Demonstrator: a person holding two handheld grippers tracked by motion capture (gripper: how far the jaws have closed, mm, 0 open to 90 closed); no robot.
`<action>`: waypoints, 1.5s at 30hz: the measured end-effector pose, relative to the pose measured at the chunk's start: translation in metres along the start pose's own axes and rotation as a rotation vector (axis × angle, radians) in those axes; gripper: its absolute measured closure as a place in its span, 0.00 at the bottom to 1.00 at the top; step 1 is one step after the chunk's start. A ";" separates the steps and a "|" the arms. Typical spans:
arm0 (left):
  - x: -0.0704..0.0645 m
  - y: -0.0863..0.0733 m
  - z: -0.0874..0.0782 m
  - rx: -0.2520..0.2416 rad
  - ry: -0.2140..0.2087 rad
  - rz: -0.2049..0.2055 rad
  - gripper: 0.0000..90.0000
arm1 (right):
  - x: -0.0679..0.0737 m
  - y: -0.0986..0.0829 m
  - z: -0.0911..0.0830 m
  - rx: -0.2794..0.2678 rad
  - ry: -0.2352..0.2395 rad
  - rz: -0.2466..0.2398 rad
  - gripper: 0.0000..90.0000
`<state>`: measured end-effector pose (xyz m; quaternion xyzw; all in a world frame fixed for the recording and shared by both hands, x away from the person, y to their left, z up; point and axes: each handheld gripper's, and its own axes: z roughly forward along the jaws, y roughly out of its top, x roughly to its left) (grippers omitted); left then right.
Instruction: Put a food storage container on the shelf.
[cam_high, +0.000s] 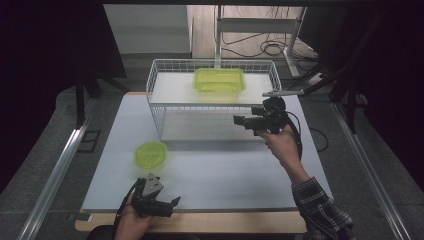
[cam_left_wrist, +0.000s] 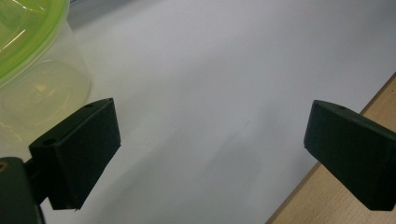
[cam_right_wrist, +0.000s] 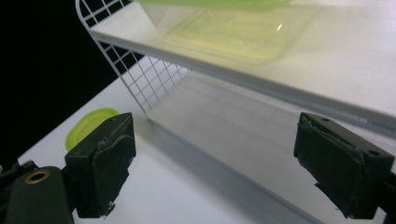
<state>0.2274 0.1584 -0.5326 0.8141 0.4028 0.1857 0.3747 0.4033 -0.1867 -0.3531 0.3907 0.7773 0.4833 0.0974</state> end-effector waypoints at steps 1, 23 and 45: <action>0.000 0.000 0.000 0.000 0.000 0.002 0.04 | 0.000 -0.002 0.000 0.004 -0.001 -0.009 0.13; -0.002 0.000 0.002 0.026 0.008 0.010 0.03 | -0.003 -0.068 -0.001 0.060 -0.010 -0.080 0.07; 0.000 -0.001 0.002 0.013 0.015 0.010 0.02 | -0.001 -0.136 -0.004 0.108 -0.060 -0.108 0.05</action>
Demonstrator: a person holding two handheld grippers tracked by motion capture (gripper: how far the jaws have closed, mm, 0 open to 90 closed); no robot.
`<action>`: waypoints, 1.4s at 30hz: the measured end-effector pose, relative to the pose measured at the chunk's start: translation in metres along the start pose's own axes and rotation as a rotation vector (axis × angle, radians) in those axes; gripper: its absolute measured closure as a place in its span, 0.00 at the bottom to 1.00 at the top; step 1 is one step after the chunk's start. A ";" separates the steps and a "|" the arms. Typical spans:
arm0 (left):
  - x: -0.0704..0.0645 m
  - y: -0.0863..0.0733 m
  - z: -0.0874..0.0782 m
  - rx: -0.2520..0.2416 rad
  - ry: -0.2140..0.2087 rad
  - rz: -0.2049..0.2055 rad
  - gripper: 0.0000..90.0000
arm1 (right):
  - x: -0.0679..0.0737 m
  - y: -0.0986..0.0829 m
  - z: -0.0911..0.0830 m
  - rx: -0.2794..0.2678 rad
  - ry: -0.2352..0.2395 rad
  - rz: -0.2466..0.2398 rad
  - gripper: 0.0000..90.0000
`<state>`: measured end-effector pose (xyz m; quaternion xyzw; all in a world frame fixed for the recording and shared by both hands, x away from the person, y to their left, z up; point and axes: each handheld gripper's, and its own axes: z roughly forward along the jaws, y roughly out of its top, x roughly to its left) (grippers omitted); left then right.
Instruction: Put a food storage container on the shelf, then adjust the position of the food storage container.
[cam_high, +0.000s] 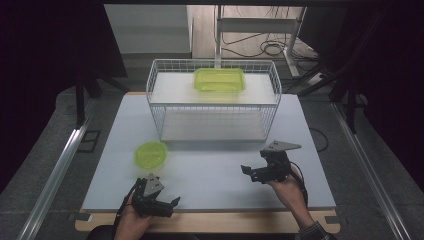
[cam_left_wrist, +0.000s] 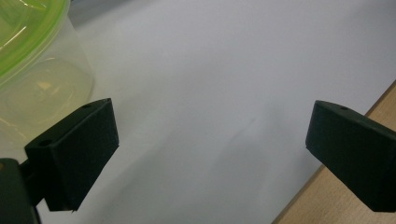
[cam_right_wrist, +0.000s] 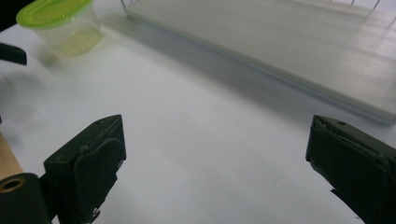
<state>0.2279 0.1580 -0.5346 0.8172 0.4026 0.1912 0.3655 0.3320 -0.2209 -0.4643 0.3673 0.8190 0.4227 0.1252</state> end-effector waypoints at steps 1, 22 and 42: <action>0.000 0.000 0.000 0.000 0.001 0.000 0.02 | 0.001 -0.004 0.000 0.002 -0.001 -0.004 0.05; 0.003 0.005 -0.002 0.021 -0.014 -0.057 0.04 | 0.004 -0.043 0.008 0.084 -0.043 -0.034 0.05; 0.098 0.044 -0.028 -0.062 0.092 -0.142 1.00 | -0.001 -0.045 0.010 0.080 -0.046 -0.021 0.05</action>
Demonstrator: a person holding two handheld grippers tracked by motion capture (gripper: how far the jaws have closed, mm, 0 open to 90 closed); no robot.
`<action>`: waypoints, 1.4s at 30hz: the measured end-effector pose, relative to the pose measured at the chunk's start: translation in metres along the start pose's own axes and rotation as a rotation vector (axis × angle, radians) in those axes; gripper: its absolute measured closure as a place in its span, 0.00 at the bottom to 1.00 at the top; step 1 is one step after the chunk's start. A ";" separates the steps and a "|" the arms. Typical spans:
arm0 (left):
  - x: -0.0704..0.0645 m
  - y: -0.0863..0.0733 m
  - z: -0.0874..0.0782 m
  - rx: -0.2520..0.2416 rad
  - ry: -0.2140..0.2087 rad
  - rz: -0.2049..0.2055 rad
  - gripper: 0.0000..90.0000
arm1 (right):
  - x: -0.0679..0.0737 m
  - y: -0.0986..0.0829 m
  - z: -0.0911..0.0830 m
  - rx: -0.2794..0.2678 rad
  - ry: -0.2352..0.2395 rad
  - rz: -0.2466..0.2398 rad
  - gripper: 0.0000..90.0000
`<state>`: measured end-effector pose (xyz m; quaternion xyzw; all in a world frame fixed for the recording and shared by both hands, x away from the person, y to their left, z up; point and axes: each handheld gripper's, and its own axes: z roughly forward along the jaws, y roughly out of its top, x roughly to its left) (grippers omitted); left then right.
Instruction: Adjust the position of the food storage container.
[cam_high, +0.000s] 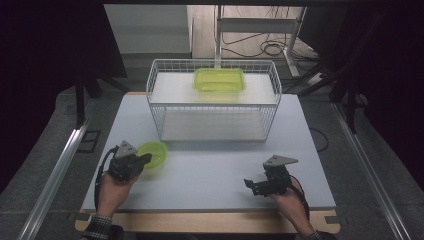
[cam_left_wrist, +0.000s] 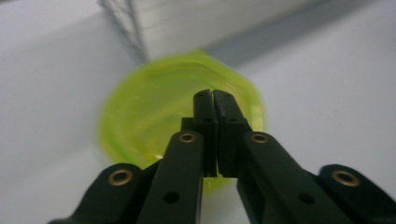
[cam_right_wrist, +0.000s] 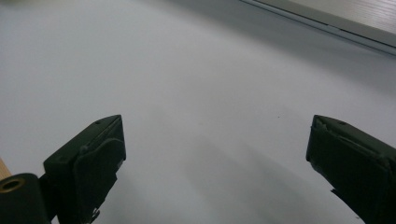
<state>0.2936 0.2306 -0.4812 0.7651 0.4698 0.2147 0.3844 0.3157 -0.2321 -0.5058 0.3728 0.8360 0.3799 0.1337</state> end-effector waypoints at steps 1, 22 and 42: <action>0.005 0.002 0.001 -0.002 0.018 -0.008 1.00 | 0.000 0.000 0.000 0.003 0.001 0.000 0.05; 0.050 -0.016 0.032 0.042 0.146 -0.086 1.00 | 0.006 -0.002 0.010 0.059 0.007 -0.045 0.06; 0.042 -0.018 0.024 0.032 0.101 -0.107 1.00 | 0.007 -0.004 0.012 0.082 0.012 -0.057 0.06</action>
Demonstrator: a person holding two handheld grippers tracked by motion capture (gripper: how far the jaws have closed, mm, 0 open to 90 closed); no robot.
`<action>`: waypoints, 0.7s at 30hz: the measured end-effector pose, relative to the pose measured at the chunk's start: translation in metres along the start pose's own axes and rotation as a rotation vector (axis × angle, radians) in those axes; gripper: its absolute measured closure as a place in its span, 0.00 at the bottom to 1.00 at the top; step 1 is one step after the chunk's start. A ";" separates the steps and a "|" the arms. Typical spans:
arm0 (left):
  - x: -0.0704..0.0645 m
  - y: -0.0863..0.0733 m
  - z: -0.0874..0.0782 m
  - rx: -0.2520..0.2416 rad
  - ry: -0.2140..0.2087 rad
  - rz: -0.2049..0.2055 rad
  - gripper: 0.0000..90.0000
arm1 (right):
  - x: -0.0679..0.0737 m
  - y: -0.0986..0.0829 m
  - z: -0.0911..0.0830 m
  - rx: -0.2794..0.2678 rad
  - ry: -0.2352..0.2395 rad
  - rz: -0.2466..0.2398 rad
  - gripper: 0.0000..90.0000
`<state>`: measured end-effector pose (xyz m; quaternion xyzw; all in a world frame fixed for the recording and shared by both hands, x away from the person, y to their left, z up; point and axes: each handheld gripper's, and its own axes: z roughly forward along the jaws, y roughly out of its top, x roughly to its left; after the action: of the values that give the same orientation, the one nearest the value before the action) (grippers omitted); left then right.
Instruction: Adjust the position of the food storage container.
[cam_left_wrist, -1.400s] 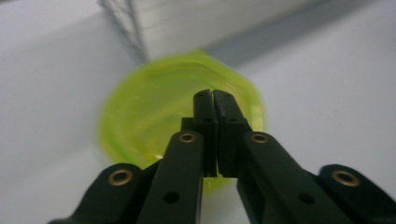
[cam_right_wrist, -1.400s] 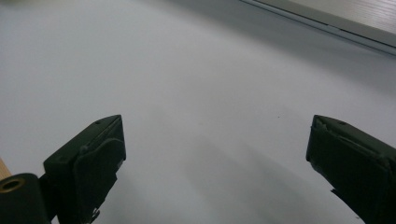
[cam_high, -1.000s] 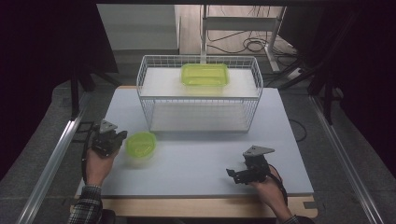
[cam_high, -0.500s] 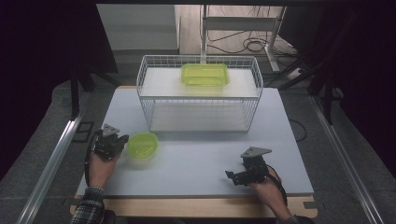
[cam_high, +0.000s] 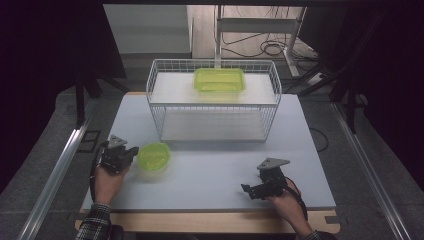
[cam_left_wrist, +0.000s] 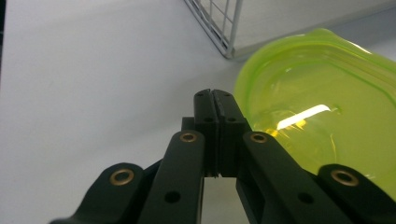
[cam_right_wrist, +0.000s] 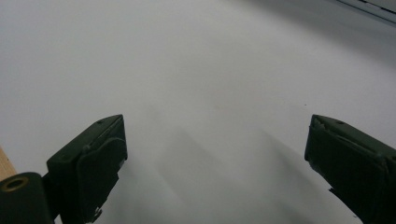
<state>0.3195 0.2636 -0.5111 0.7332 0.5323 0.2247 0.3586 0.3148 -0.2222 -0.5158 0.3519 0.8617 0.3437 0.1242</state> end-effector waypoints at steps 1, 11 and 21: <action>-0.001 0.000 0.000 -0.001 0.002 0.002 1.00 | 0.000 0.000 0.000 0.000 0.001 0.000 0.06; -0.025 0.005 0.007 -0.006 -0.045 0.032 1.00 | 0.001 0.000 0.000 0.000 0.000 -0.006 0.06; -0.064 0.014 0.017 -0.003 -0.124 0.090 0.99 | 0.000 0.000 0.000 0.000 0.000 -0.001 0.06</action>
<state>0.3191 0.1964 -0.5085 0.7683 0.4753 0.1956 0.3815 0.3145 -0.2221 -0.5153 0.3513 0.8620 0.3436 0.1245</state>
